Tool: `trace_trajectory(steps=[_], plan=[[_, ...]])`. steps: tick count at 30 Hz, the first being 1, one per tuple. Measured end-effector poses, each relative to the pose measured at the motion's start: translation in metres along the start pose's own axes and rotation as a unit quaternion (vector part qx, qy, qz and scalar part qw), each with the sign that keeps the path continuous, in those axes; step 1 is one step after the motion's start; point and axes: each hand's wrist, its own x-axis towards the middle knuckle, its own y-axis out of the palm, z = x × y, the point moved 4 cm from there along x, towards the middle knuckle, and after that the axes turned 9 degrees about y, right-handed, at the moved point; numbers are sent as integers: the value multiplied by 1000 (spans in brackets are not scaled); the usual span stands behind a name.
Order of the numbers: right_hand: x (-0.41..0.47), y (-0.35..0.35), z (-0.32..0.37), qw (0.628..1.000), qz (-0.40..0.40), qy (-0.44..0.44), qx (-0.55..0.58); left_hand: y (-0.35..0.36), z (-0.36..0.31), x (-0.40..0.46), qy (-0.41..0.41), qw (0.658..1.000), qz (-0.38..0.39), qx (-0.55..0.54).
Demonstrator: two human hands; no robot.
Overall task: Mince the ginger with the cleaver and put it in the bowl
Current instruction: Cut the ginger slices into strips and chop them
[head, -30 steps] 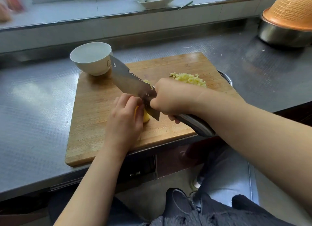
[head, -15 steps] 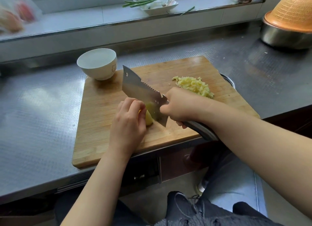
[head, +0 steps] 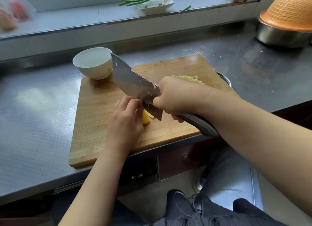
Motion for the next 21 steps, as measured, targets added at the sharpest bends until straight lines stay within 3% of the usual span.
trace_trajectory(steps=[21], plan=[[22, 34, -6, 998, 34, 38, -32, 1, 1, -1, 3, 1000, -17, -11]])
